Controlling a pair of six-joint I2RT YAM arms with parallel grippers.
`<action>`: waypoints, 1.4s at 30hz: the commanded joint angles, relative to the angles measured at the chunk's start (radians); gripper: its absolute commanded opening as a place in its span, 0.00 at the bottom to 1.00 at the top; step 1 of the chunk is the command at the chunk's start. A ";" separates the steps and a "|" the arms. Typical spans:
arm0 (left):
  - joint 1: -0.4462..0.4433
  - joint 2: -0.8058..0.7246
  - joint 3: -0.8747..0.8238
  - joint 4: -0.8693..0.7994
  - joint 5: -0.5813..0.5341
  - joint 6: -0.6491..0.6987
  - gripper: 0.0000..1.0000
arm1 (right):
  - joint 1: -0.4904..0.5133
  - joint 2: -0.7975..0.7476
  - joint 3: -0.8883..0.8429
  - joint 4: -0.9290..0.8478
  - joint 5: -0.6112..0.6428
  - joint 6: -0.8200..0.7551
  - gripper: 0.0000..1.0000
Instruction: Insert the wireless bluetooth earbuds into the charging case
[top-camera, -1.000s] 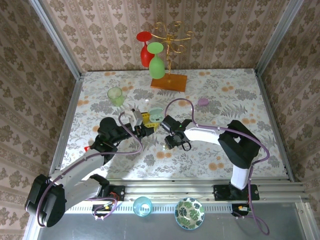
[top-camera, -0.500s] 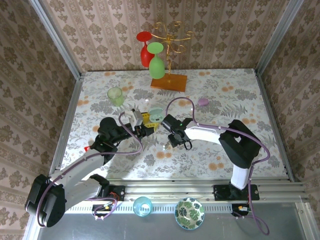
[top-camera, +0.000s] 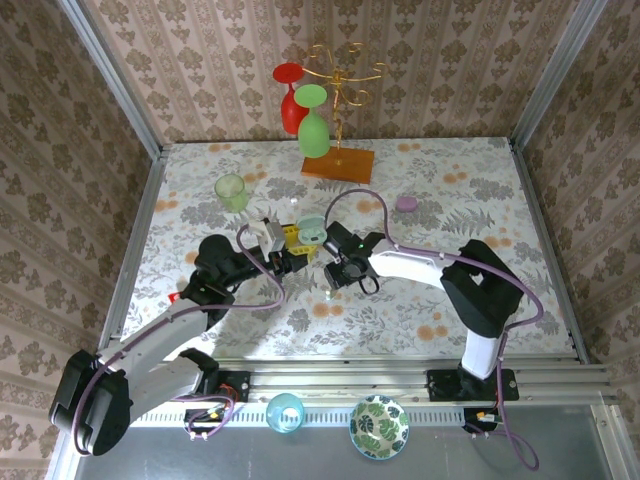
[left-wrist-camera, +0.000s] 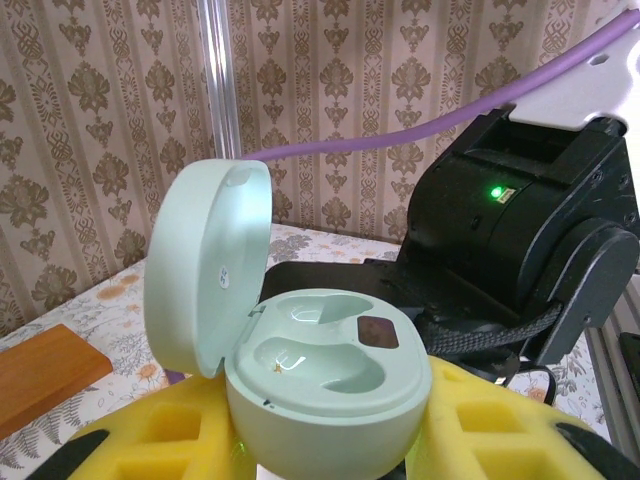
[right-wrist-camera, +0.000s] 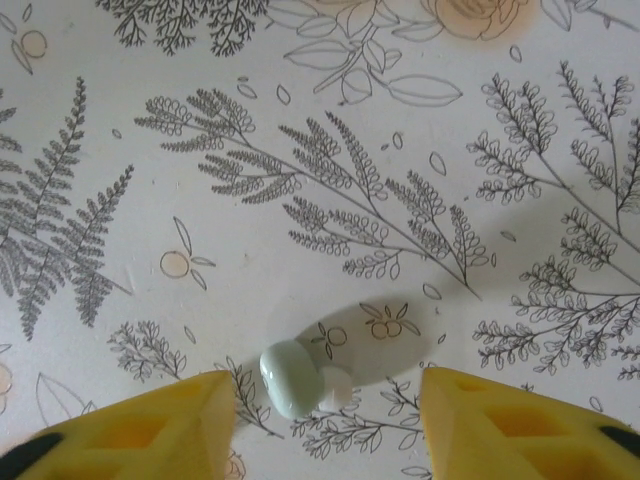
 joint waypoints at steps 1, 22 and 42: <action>-0.005 -0.033 0.017 -0.004 -0.006 0.013 0.24 | 0.018 0.028 0.053 -0.105 0.091 -0.019 0.44; 0.051 -0.182 0.082 -0.198 -0.073 0.019 0.23 | 0.135 0.143 0.215 -0.285 0.307 -0.088 0.35; 0.057 -0.167 0.068 -0.172 -0.062 0.001 0.23 | 0.162 0.239 0.270 -0.314 0.328 -0.100 0.30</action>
